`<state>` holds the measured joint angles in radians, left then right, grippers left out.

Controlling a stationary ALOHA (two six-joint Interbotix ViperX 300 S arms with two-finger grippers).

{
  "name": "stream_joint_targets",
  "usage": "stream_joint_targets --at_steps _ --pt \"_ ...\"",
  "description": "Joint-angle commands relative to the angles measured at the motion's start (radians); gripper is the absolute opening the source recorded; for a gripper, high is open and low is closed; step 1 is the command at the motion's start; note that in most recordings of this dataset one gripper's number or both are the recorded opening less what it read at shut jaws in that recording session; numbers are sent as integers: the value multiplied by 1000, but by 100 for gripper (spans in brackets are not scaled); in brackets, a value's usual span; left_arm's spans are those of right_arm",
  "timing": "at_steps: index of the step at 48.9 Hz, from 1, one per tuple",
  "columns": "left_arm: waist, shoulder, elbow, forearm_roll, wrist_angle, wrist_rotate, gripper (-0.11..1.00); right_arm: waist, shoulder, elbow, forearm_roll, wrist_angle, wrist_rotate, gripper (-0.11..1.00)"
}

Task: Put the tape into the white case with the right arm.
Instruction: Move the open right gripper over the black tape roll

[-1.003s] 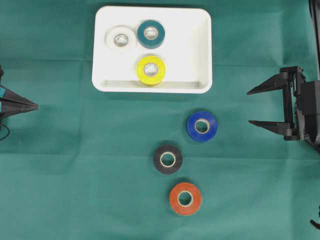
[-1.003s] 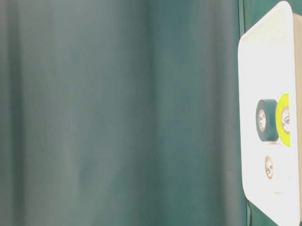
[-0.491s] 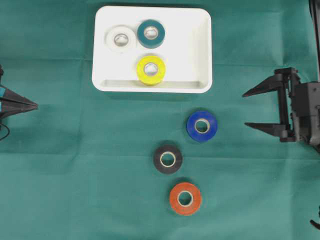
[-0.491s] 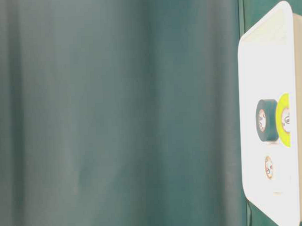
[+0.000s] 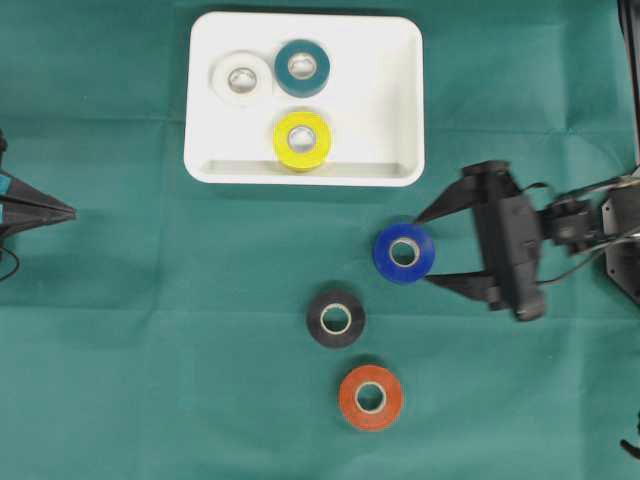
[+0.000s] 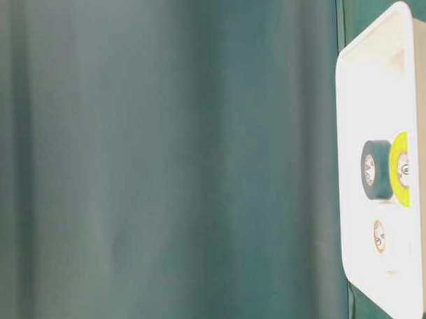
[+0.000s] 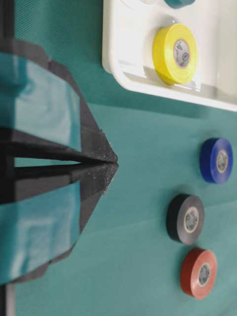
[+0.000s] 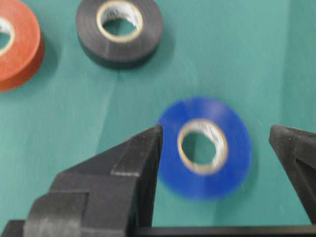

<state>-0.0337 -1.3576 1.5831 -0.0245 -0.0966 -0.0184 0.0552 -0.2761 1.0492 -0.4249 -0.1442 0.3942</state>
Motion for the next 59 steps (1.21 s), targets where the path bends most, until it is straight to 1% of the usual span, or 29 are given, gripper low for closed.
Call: stream_joint_targets --at_steps 1,6,14,27,38,59 --pt "0 8 -11 2 -6 0 0 17 57 -72 -2 -6 -2 73" --pt "-2 8 -11 0 -5 2 0 34 126 -132 -14 -6 -5 73" --pt "-2 8 -11 2 -6 0 0 55 224 -221 -71 -6 -5 73" --pt "-2 8 -11 2 -5 0 0 57 321 -327 -75 -3 -2 73" --pt "0 9 -11 0 -5 0 0 57 365 -374 -75 -3 5 73" --pt "-2 8 -11 0 -5 0 0 64 410 -377 -75 5 11 73"
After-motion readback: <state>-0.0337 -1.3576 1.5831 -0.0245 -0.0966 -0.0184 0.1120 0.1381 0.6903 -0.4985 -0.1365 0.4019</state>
